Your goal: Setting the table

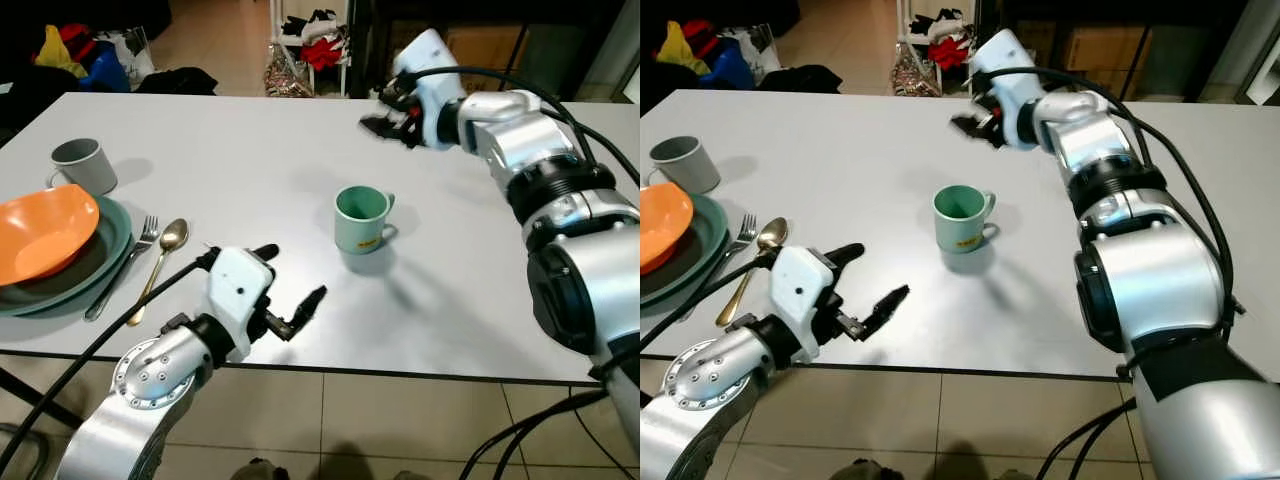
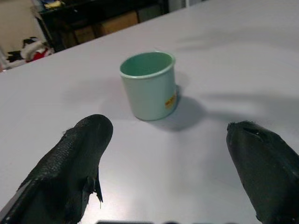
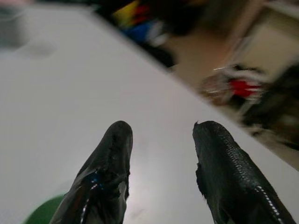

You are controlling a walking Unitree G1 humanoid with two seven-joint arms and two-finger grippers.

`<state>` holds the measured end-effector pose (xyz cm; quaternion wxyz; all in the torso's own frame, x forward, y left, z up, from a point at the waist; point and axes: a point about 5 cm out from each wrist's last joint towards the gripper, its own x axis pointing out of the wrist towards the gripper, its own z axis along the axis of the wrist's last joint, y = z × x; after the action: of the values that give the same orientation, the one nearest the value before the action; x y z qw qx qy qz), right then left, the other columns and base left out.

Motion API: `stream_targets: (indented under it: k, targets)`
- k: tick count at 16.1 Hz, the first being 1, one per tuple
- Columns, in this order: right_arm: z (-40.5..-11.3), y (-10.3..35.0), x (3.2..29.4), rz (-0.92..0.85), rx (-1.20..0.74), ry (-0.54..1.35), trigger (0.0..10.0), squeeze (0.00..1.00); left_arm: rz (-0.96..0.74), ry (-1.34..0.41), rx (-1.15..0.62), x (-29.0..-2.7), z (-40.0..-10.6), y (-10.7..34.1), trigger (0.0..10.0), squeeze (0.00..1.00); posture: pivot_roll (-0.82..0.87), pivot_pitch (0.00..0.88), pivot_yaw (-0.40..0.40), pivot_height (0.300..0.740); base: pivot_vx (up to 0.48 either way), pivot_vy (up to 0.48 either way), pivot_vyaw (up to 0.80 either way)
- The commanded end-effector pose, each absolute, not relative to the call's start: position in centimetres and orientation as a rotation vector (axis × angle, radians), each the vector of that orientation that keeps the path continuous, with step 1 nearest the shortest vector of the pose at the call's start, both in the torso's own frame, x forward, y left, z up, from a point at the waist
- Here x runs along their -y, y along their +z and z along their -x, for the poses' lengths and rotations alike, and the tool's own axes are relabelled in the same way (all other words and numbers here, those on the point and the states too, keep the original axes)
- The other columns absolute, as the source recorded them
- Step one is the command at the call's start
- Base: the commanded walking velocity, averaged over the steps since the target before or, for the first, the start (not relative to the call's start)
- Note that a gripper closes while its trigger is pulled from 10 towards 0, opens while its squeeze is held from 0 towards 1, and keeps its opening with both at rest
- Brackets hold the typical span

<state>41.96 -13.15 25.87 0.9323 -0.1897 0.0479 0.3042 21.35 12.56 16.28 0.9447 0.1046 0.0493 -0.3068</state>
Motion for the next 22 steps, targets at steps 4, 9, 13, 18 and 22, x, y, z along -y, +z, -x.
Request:
stream_targets:
  k: [4,9,13,18,22]
  targets:
    - [-41.1,19.4,16.4,0.2,-0.161,0.387,10.0,1.0,-0.195,-0.584,-0.094,-12.7,-21.1,16.4,10.0,0.0,-0.06,0.001,0.044,0.74,0.0,0.0,0.0]
    - [-39.5,14.1,17.1,0.235,-0.259,0.272,10.0,1.0,-0.212,-0.571,-0.104,-12.8,-20.7,16.0,10.0,0.0,-0.05,0.009,0.03,0.74,0.0,0.0,0.0]
    - [-38.8,12.0,15.1,0.224,-0.328,0.306,10.0,1.0,-0.217,-0.58,-0.118,-12.5,-20.5,15.8,10.0,0.0,-0.04,0.006,0.03,0.74,0.0,0.0,0.0]
    - [-38.7,11.8,11.9,0.188,-0.319,0.363,10.0,0.21,-0.221,-0.586,-0.121,-12.6,-20.7,15.8,10.0,0.0,-0.05,0.005,0.046,0.74,0.0,0.0,0.0]
    - [-38.4,11.7,9.5,0.168,-0.313,0.416,10.0,0.0,-0.223,-0.598,-0.121,-12.5,-20.9,15.7,10.0,0.0,-0.06,0.004,0.064,0.74,0.0,0.0,0.0]
